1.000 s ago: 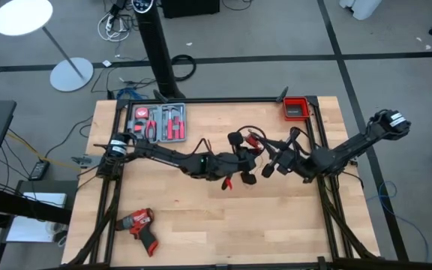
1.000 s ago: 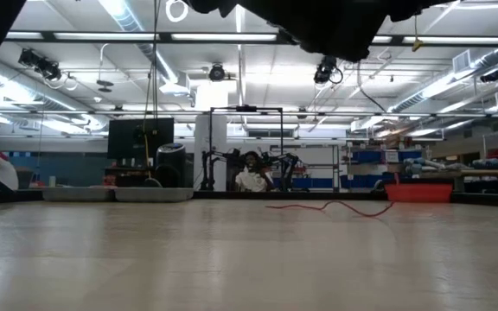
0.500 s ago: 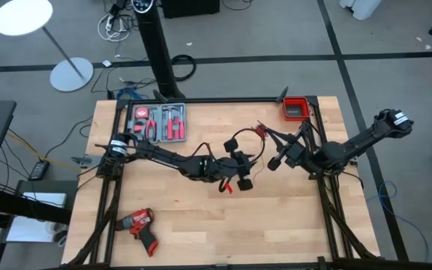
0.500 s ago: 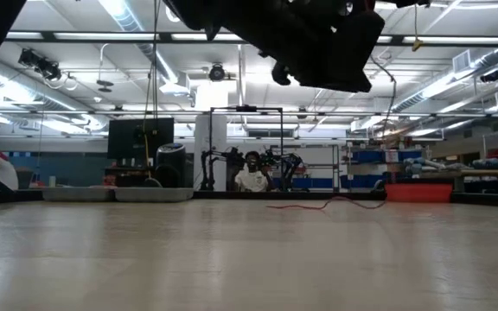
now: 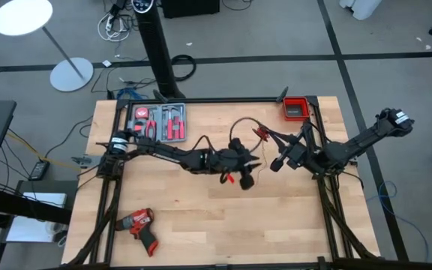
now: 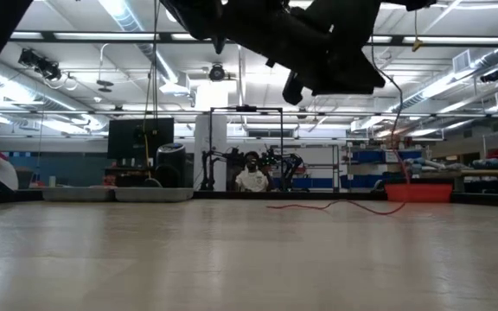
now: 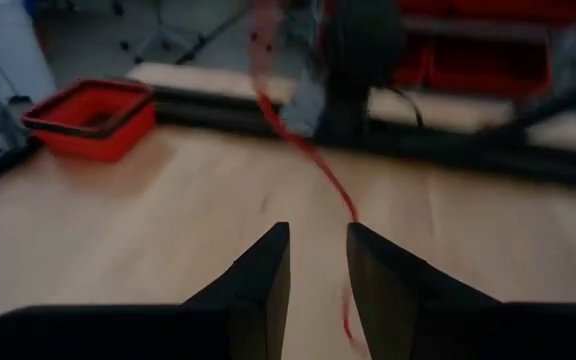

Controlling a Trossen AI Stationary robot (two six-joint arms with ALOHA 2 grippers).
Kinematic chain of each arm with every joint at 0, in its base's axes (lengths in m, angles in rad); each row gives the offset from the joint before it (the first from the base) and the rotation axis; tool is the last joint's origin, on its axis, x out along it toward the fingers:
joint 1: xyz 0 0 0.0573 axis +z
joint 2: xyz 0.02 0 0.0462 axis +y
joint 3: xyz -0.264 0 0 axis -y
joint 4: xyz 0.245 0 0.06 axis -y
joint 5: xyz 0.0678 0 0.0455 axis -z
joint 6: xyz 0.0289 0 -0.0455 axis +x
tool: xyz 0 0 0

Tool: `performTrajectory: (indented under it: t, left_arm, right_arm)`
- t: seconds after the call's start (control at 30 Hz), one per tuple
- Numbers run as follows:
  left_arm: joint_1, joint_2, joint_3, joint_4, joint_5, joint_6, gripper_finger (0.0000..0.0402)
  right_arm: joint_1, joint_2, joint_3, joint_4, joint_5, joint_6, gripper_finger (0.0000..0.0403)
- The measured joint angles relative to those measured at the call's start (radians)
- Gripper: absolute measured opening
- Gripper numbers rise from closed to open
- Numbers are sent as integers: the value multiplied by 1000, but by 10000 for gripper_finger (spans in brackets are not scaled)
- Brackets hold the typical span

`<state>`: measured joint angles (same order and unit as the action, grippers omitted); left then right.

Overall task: Coil cords
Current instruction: Coil the red wire on the black spool

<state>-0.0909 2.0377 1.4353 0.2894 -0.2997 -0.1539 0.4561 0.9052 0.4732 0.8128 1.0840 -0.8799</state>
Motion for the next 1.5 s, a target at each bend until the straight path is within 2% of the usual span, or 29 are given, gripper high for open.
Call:
performTrajectory:
  t: [0.23,0.47,0.8,1.07,1.23,1.33,1.5]
  left_arm:
    - [38,0,0,118,71,-37,116]
    - [60,0,0,224,72,-4,126]
    - [59,0,0,212,50,17,121]
    - [58,0,0,212,49,18,85]
    - [58,0,0,221,45,63,13]
    - [58,0,14,228,36,74,7]
    - [61,0,45,131,28,103,2]
  right_arm:
    - [-44,9,0,29,-35,-4,0]
    - [-48,7,0,79,-60,-28,0]
    - [-46,4,0,114,-58,-74,0]
    - [-46,4,0,114,-58,-74,0]
    - [-46,4,0,114,-57,-56,0]
    - [-46,4,0,108,-65,-17,0]
    - [-58,31,0,107,-105,37,0]
